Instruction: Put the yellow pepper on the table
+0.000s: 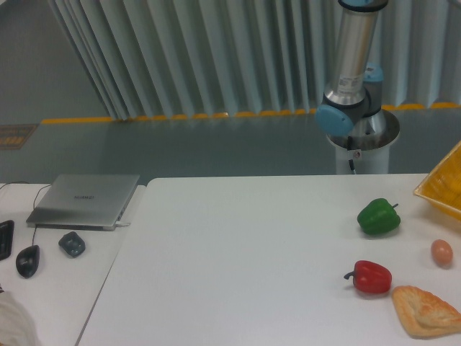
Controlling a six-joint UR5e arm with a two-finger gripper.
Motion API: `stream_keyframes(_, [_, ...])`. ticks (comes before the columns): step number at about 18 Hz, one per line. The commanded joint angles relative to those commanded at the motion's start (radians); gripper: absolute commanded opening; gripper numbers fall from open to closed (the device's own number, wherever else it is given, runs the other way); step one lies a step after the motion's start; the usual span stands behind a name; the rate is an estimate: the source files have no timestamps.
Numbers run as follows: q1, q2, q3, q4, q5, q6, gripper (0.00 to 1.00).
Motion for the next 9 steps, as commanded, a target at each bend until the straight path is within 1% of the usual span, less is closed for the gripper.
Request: stream_keyframes(9, [-0.006, -0.006, -0.008, 0.0, -0.005, -0.055, 0.96])
